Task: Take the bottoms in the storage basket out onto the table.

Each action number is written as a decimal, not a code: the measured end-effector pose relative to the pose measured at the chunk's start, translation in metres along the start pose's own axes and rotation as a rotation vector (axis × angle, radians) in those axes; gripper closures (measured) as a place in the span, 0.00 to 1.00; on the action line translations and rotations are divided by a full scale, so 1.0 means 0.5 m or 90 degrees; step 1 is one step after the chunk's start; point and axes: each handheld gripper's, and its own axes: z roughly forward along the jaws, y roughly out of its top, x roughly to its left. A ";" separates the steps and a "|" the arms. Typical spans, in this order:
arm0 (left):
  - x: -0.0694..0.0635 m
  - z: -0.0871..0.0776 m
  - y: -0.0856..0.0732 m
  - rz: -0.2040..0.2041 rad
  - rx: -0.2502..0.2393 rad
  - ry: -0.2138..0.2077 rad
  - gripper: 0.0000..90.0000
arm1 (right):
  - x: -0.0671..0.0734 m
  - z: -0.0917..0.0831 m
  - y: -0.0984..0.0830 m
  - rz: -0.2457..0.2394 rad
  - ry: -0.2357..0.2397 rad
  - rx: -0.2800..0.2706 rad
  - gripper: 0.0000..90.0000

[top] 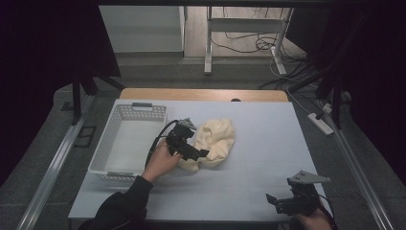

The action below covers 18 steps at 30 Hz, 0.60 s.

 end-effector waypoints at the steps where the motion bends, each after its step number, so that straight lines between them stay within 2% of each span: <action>1: 0.000 -0.001 -0.001 0.000 0.000 0.001 0.00 | 0.000 0.000 0.000 0.000 0.001 -0.001 0.01; 18: -0.008 -0.024 -0.022 0.001 -0.001 0.002 0.00 | 0.000 -0.002 0.000 0.002 0.001 -0.007 0.01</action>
